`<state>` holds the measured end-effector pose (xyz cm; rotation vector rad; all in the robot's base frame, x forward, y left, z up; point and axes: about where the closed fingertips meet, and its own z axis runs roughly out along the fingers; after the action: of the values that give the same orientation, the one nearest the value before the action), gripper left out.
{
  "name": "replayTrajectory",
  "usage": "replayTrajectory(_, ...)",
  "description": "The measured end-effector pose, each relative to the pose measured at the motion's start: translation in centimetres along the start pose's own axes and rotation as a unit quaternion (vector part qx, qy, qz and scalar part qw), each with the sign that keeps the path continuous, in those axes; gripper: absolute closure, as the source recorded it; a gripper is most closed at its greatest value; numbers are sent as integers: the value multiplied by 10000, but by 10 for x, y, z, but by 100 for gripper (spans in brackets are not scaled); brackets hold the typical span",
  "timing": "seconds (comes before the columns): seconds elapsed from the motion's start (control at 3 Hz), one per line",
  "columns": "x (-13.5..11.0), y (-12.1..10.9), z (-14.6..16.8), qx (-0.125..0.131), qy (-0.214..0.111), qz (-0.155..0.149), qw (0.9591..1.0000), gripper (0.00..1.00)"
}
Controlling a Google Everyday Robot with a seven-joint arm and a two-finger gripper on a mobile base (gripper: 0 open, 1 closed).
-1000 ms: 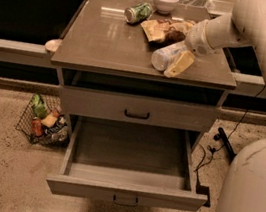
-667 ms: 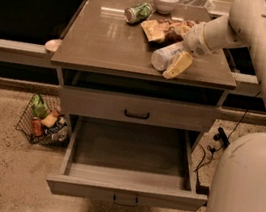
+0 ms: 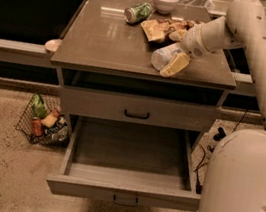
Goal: Place blue plastic bottle into middle drawer
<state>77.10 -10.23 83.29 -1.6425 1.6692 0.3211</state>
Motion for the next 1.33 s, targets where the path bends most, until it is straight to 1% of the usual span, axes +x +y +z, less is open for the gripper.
replayTrajectory(0.33,1,-1,4,-14,-141,120,9998,45)
replayTrajectory(0.67,-1,-2,2,-14,-141,120,9998,68)
replayTrajectory(1.0,-5,-5,5,-48,-131,41,9999,92)
replayTrajectory(1.33,-23,-22,-2,111,-56,-286,9995,100)
